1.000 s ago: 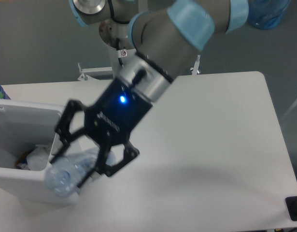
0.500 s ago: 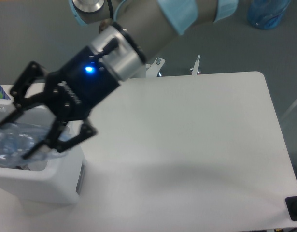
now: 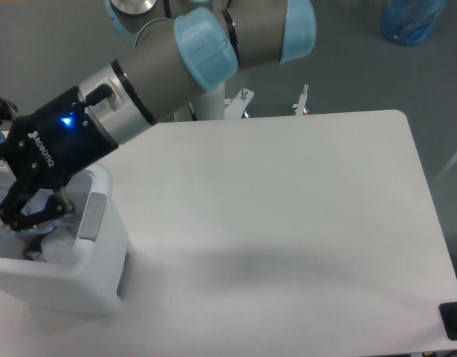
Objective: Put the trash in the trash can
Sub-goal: 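Carry the bottle over the bin and lower it inside, then open the gripper and raise it away from the bin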
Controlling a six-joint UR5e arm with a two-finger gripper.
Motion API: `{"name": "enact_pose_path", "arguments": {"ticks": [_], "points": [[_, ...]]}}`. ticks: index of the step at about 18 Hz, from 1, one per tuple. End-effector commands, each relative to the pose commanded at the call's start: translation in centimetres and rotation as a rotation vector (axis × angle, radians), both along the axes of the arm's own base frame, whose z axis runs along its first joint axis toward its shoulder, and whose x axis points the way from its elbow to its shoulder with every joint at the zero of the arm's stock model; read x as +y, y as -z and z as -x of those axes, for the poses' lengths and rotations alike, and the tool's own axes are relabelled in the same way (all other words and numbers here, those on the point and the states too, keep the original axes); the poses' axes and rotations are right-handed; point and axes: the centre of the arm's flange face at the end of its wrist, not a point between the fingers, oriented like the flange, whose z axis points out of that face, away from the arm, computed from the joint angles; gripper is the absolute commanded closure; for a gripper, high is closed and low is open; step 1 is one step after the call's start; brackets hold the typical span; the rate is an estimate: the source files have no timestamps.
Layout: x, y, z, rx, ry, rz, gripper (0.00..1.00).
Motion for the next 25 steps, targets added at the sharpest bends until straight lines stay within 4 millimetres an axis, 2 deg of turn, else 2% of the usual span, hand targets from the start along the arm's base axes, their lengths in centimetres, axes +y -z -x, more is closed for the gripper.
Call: {"name": "enact_pose_path", "arguments": {"ticks": [2, 3, 6, 8, 11, 14, 17, 21, 25], "points": [[-0.4, 0.7, -1.5, 0.031, 0.032, -0.022, 0.09], [-0.7, 0.9, -1.7, 0.032, 0.032, -0.021, 0.01], [-1.2, 1.3, -1.3, 0.025, 0.022, -0.011, 0.0], [-2.1, 0.7, 0.1, 0.021, -0.009, -0.009, 0.0], [-4.8, -1.0, 4.1, 0.041, -0.091, -0.022, 0.0], [-8.5, -3.1, 9.0, 0.111, -0.213, -0.026, 0.0], [-9.9, -2.5, 12.6, 0.219, -0.338, 0.057, 0.0], [-10.4, -2.3, 17.5, 0.463, -0.558, 0.249, 0.0], [-10.8, 0.4, 21.1, 0.57, -0.66, 0.439, 0.0]]}}
